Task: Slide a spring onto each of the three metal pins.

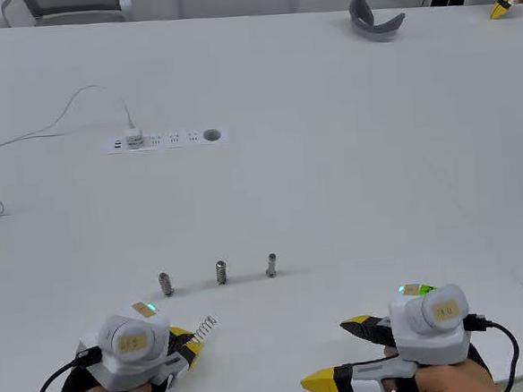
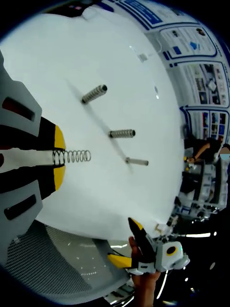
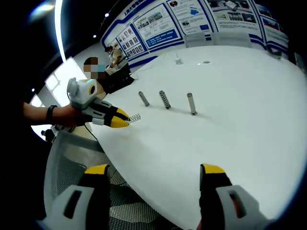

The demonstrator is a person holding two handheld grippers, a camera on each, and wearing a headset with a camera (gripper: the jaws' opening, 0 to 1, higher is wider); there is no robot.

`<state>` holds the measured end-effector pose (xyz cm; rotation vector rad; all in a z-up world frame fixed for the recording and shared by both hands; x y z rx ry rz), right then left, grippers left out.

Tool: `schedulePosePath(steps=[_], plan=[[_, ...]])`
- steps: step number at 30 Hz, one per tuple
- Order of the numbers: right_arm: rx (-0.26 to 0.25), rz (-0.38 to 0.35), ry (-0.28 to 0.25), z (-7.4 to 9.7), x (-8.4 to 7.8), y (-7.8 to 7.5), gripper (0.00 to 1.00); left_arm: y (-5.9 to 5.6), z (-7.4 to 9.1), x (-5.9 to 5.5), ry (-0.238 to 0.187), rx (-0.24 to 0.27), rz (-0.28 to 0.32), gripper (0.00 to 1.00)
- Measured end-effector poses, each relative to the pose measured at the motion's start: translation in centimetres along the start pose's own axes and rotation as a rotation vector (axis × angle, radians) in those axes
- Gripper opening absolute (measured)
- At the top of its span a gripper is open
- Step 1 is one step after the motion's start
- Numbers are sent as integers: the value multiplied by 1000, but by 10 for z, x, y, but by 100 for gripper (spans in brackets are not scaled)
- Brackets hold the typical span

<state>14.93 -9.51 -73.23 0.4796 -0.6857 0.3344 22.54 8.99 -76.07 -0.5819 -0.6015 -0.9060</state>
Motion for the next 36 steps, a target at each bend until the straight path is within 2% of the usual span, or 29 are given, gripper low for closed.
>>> schedulePosePath(steps=[5, 12, 18, 23, 29, 36], plan=[[28, 8, 14, -4, 3, 6, 77, 0, 18, -1, -23, 14, 21, 10], [65, 32, 23, -12, 10, 15, 77, -1, 37, 3, -47, 27, 9, 10], [101, 53, 19, -21, 22, 25, 75, -5, 54, 11, -56, 29, -39, 10], [141, 66, 4, -26, 36, 36, 74, -10, 66, 12, -48, 17, -85, 10], [201, 65, -12, -32, 48, 49, 66, -16, 73, 14, -51, 15, -110, 10], [285, 61, -42, -36, 67, 69, 56, -30, 75, 29, -75, -9, -145, 10]])
Point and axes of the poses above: the centre of the closed fingertips' face, and the gripper's own axes: z roughly backward along the fingers, y roughly to its left, x roughly out of its top, the point moved 2 cm from there along z, roughly backward along the fingers, and after that the axes turned 8 degrees about -x, right-handed, at the moved point
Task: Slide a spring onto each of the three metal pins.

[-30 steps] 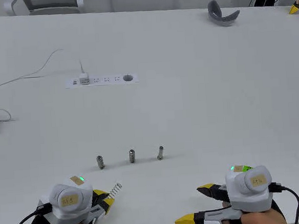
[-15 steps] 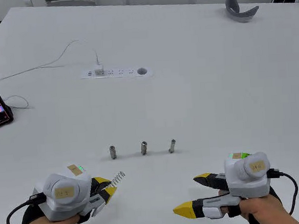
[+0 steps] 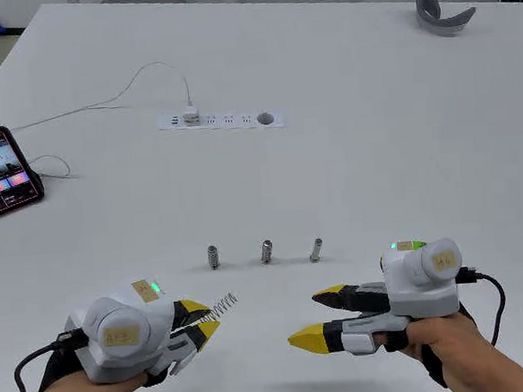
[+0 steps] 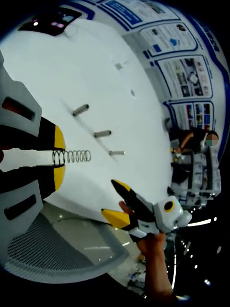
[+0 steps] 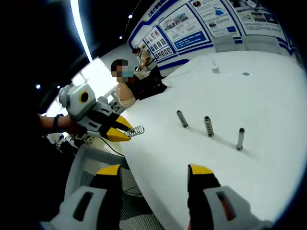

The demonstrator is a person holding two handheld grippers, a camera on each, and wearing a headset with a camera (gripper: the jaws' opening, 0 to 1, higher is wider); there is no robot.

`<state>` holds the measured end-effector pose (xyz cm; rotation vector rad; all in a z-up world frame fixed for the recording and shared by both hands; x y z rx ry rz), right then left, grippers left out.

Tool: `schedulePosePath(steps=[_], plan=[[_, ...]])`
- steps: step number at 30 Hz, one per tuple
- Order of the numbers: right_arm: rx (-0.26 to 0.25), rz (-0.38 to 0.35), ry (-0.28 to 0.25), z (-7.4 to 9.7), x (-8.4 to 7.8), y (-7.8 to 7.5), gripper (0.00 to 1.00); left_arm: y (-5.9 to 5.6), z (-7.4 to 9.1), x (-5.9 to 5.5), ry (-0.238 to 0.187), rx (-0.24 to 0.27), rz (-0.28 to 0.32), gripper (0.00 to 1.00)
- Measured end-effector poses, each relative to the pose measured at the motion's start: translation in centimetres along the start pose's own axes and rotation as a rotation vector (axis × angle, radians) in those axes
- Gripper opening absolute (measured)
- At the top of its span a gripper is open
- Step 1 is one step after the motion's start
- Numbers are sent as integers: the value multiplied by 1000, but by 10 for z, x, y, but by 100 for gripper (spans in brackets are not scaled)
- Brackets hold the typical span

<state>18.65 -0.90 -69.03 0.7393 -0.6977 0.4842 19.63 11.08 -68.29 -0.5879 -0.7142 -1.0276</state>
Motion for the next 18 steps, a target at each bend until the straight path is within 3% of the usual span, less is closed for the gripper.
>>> schedulePosePath(steps=[8, 18], plan=[[84, -33, -60, -6, 24, 15, 44, -11, -7, 14, 0, -25, -72, 10], [130, -72, -79, -8, 30, 23, 38, -29, -12, 28, -24, -64, -87, 10]])
Point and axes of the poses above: the centre of the closed fingertips' face, and the gripper's own axes: z roughly backward along the fingers, y roughly to its left, x roughly out of its top, the point moved 2 cm from there along z, roughly backward along the fingers, and after that the axes turned 8 degrees about -x, right-handed, at the moved point
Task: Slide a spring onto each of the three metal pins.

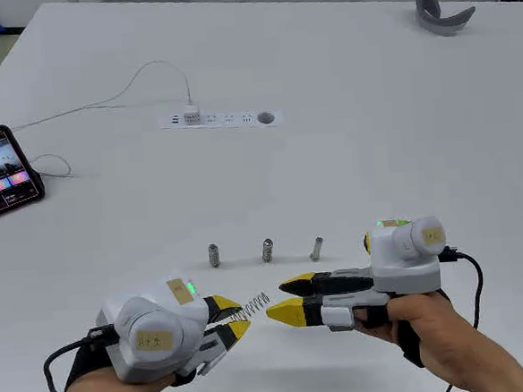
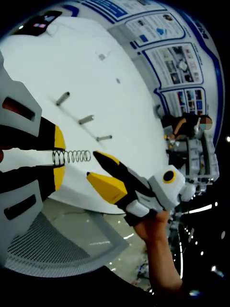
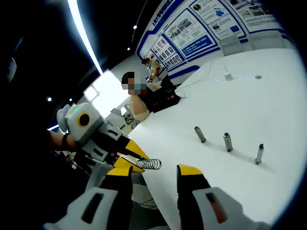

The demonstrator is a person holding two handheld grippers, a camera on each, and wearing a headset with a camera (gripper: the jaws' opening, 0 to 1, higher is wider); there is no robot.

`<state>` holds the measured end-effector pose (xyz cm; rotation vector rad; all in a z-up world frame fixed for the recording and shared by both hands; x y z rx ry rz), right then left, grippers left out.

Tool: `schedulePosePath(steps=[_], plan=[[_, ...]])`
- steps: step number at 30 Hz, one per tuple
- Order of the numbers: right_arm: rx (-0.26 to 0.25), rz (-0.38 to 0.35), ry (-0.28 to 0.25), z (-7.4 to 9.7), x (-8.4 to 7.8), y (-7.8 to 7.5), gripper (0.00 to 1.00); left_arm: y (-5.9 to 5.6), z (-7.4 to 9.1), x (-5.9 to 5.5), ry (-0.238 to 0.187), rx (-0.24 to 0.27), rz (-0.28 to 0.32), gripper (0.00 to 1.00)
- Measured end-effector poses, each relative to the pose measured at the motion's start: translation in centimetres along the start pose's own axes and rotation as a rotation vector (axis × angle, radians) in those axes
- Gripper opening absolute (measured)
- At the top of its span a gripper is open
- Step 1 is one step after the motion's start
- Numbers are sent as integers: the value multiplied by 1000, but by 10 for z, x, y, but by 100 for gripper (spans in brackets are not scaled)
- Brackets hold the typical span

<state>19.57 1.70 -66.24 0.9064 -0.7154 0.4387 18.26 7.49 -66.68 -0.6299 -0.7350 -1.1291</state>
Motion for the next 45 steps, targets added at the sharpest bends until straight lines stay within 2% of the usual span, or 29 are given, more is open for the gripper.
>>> schedulePosePath(steps=[11, 16, 31, 35, 38, 45], plan=[[46, -65, -15, -1, -4, 8, 29, -14, -6, 15, -23, -34, -28, 10], [75, -107, -28, 2, -2, 12, 24, -14, -7, 19, -25, -42, -42, 10], [98, -175, -69, 8, 6, 11, 13, -16, -9, 22, -18, -66, -70, 10], [106, -158, -64, 10, 10, 16, 12, -14, -9, 23, -20, -81, -67, 10], [101, -125, -56, 10, 12, 15, 12, -10, -11, 24, -29, -92, -50, 10], [68, 40, 42, 15, 24, 12, 12, -7, -18, 33, -72, -111, -12, 10]])
Point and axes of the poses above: the centre of the closed fingertips' face, and the gripper's own axes: z roughly backward along the fingers, y roughly to its left, x roughly out of its top, the point moved 2 cm from there along z, roughly backward along the fingers, and after that the axes turned 8 degrees about -x, right-handed, at the moved point
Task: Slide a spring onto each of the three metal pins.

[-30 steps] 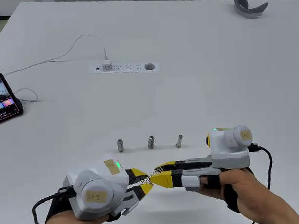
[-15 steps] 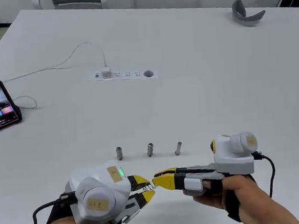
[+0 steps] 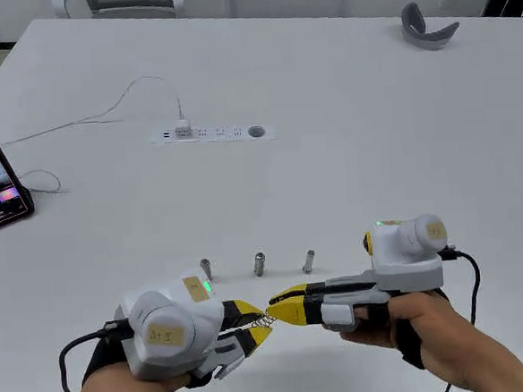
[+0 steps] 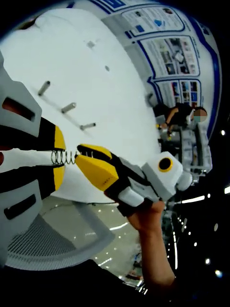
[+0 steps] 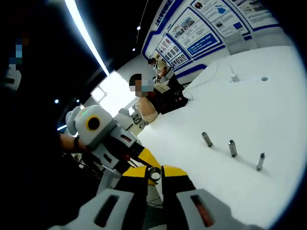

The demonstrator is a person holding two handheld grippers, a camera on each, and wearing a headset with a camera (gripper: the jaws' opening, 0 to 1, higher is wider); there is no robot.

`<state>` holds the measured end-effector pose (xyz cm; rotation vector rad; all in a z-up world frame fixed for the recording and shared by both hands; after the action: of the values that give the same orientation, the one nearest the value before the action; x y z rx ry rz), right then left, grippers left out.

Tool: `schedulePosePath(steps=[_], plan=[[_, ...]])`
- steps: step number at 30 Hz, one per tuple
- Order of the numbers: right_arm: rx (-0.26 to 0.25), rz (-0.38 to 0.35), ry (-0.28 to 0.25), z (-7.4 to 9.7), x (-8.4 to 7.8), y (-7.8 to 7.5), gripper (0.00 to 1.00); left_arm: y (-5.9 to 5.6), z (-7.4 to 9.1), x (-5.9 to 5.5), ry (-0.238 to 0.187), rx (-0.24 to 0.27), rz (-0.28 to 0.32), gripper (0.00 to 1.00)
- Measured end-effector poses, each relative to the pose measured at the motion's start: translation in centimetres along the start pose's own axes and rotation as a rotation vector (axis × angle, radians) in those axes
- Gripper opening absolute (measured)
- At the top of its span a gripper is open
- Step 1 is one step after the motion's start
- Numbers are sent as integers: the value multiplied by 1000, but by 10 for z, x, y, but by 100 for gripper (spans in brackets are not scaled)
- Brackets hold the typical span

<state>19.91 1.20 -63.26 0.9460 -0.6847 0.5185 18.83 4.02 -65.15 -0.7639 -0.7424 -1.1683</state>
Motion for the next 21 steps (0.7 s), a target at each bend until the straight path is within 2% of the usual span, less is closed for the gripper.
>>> schedulePosePath(steps=[6, 9, 13, 16, 21], plan=[[-11, 138, 92, 8, 13, 0, 12, 3, -4, 14, -61, -23, 7, 10], [-6, 192, 118, 10, 21, 1, 12, 4, -6, 23, -99, -40, -7, 10], [12, 261, 151, 14, 32, 5, 12, 5, -6, 35, -149, -68, 6, 10], [9, 350, 221, 16, 36, 5, 12, 6, -8, 42, -154, -81, -13, 10], [-7, 470, 330, 19, 35, 2, 13, 8, -9, 47, -150, -90, -32, 10]])
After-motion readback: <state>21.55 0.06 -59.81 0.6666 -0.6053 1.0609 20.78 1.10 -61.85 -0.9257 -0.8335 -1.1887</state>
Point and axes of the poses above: the centre of the closed fingertips' face, and the gripper's own axes: z roughly backward along the fingers, y roughly to its left, x roughly out of its top, the point moved 2 cm from there along z, roughly backward along the fingers, and after that the axes turned 8 degrees about -x, right-handed, at the moved point
